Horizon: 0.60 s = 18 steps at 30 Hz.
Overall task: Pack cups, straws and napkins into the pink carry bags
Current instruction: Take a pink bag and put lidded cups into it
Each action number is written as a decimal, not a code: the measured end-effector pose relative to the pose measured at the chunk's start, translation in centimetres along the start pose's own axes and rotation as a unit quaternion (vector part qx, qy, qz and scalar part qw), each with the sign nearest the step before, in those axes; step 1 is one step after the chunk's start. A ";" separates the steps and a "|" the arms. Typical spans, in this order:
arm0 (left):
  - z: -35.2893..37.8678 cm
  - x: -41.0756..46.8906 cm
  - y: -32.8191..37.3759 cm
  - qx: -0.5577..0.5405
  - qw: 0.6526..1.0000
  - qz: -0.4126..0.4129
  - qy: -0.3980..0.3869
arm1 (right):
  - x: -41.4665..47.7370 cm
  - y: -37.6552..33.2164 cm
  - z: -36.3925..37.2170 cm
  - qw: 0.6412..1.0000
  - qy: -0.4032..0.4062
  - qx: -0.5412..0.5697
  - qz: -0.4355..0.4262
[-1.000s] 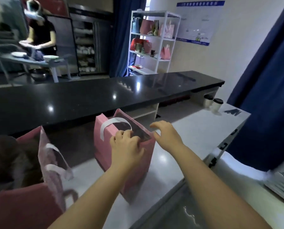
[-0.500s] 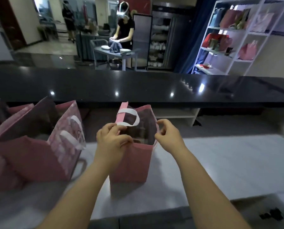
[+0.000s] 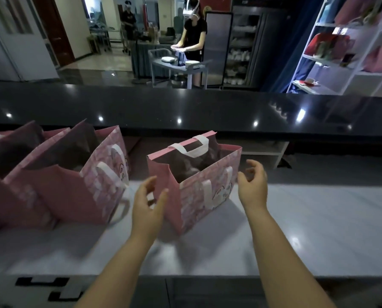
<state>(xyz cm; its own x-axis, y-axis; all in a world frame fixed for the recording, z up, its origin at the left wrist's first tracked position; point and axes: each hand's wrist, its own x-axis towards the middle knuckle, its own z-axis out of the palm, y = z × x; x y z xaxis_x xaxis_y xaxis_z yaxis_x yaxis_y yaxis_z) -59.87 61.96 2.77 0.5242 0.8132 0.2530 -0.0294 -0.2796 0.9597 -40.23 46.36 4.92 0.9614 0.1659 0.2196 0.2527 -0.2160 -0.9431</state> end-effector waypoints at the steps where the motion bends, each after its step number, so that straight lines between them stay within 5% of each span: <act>1: 0.5 -1.0 -0.4 -0.009 1.000 -0.016 -0.021 | 1.1 0.3 0.1 0.999 -0.018 -0.004 0.032; 7: 3.0 -2.0 -2.1 0.017 0.996 -0.061 -0.065 | 4.2 0.5 1.3 0.977 -0.179 0.056 0.104; 18: 1.3 2.8 -4.5 -0.090 0.985 -0.124 -0.076 | -1.8 4.0 -1.9 0.984 0.004 0.170 0.054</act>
<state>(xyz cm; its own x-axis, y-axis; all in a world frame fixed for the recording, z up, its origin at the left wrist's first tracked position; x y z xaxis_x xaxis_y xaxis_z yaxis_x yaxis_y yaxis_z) -57.22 64.84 -1.04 0.6549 0.7557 0.0005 -0.0287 0.0242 0.9993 -40.78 43.38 1.19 0.9817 0.1525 0.1144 0.0995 0.1017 -0.9898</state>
